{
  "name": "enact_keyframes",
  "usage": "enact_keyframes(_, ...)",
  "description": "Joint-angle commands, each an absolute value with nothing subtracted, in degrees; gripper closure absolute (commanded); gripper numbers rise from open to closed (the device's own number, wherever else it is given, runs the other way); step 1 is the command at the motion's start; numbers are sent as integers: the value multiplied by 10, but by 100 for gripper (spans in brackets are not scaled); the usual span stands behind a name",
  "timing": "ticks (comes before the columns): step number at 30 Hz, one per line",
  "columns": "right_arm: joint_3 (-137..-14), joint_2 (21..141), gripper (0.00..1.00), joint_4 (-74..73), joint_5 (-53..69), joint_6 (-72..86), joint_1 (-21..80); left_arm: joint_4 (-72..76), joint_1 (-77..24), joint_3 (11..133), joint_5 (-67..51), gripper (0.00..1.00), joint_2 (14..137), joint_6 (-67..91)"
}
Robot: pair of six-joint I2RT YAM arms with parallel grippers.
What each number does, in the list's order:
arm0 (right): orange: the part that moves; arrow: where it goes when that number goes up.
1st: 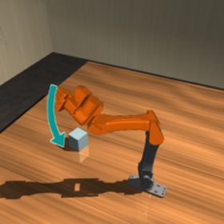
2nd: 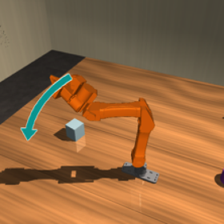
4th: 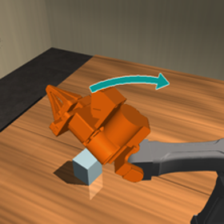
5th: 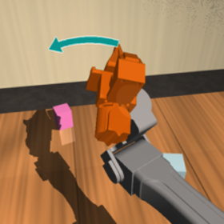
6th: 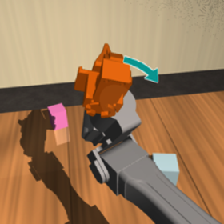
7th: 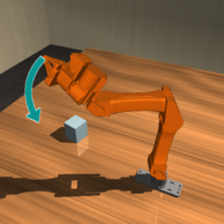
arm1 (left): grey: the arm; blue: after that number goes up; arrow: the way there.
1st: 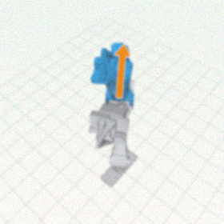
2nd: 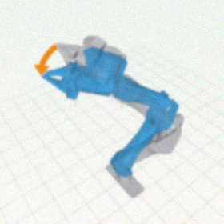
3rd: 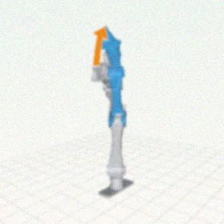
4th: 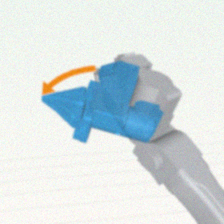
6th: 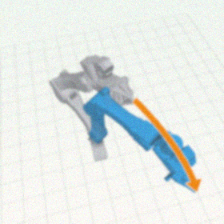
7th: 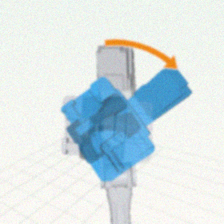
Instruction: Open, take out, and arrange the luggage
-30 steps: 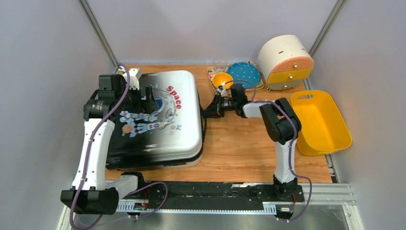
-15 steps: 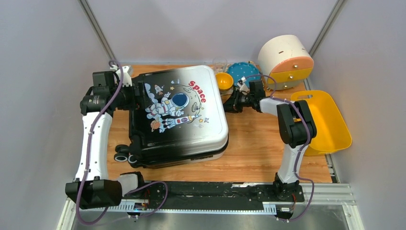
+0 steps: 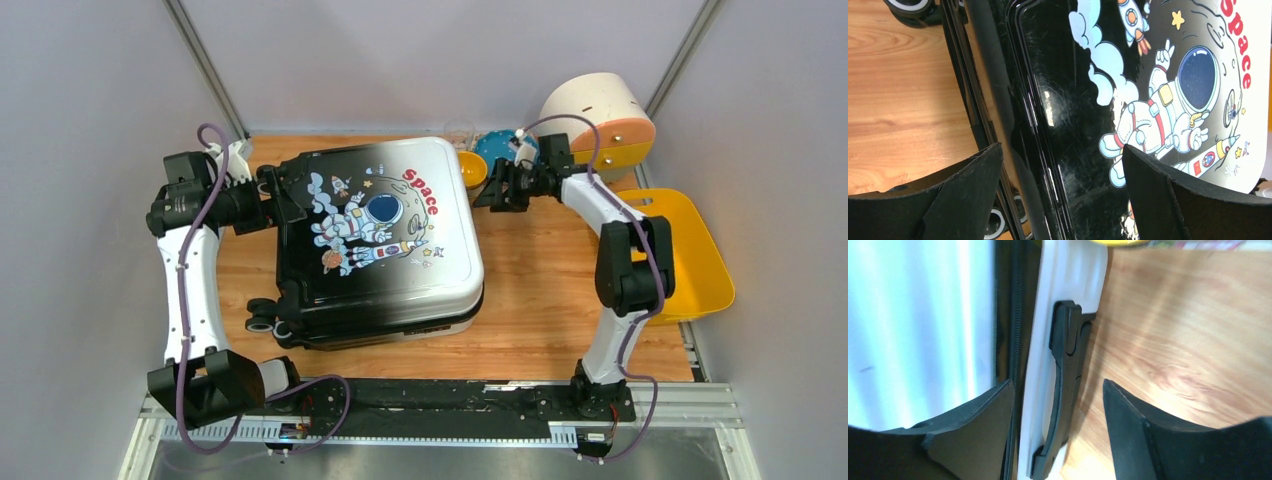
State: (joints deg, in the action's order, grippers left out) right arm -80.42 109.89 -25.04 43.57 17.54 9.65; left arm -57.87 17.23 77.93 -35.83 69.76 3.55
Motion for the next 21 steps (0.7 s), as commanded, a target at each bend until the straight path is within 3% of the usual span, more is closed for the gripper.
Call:
enact_keyframes(1, -851, 1028, 30, -365, 405, 52, 81, -599, 184, 774, -388, 4, 700, 1)
enact_keyframes(7, -924, 1006, 32, -562, 407, -76, 48, -586, 209, 707, -402, 5, 684, 4)
enact_keyframes(14, -782, 822, 33, -599, 426, -100, 48, -577, 210, 610, -560, 9, 654, -19)
enact_keyframes(21, -749, 693, 38, -721, 429, -189, 47, -556, 94, 540, -552, 14, 615, -10)
